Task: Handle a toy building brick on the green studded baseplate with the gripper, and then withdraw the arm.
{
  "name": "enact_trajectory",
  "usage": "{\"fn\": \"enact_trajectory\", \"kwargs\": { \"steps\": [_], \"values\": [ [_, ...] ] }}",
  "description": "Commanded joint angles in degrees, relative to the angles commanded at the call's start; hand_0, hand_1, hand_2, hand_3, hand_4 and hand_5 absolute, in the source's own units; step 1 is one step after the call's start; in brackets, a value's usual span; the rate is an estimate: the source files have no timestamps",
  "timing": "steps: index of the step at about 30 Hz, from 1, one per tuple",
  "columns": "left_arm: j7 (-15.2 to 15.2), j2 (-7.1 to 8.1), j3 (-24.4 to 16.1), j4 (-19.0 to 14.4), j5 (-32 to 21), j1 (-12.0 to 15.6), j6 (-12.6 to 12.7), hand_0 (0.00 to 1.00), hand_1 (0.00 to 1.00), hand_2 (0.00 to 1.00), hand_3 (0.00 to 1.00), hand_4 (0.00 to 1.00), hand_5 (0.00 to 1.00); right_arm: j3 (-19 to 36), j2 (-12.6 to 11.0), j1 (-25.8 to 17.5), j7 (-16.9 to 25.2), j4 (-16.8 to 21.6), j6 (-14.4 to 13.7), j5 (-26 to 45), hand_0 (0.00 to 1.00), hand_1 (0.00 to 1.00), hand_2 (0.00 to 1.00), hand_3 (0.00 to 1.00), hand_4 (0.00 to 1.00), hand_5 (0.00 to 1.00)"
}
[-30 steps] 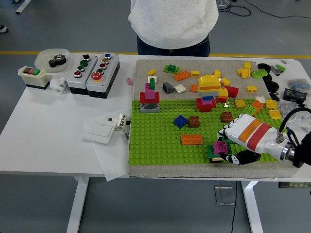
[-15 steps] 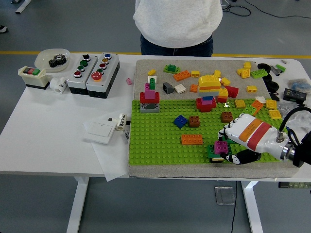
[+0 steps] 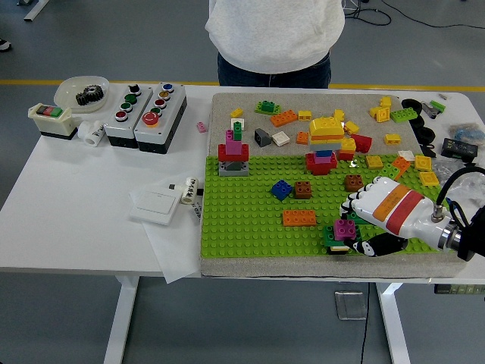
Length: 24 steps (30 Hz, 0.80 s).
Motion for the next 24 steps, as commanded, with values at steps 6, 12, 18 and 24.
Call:
{"fn": "enact_trajectory", "kwargs": {
  "steps": [6,12,18,24],
  "values": [
    [0.1,-0.02,-0.1,0.0,0.2,0.1,0.0,0.749,0.75,0.739,0.608,0.659,0.626,-0.1,0.0,0.0,0.3,-0.2,0.1,0.0,0.305,0.492,0.61,0.521,0.73,0.452],
    [0.2,-0.03,-0.3,0.0,0.5,0.2,-0.1,0.752,0.752,0.741,0.608,0.66,0.629,-0.1,0.1,-0.2,0.4,-0.4,-0.2,0.0,0.339,0.52,0.65,0.523,0.744,0.446],
    [0.2,-0.03,-0.4,0.0,0.8,0.3,-0.2,0.75,0.753,0.74,0.609,0.66,0.628,0.0,0.1,-0.2,0.6,-0.5,-0.5,0.0,0.348,0.542,0.694,0.529,0.761,0.446],
    [0.2,0.02,-0.4,-0.1,0.8,0.2,-0.2,0.751,0.753,0.74,0.608,0.66,0.628,-0.1,0.1,-0.2,0.8,-0.7,-1.0,0.0,0.347,0.535,0.693,0.531,0.76,0.44]
  ]
}}
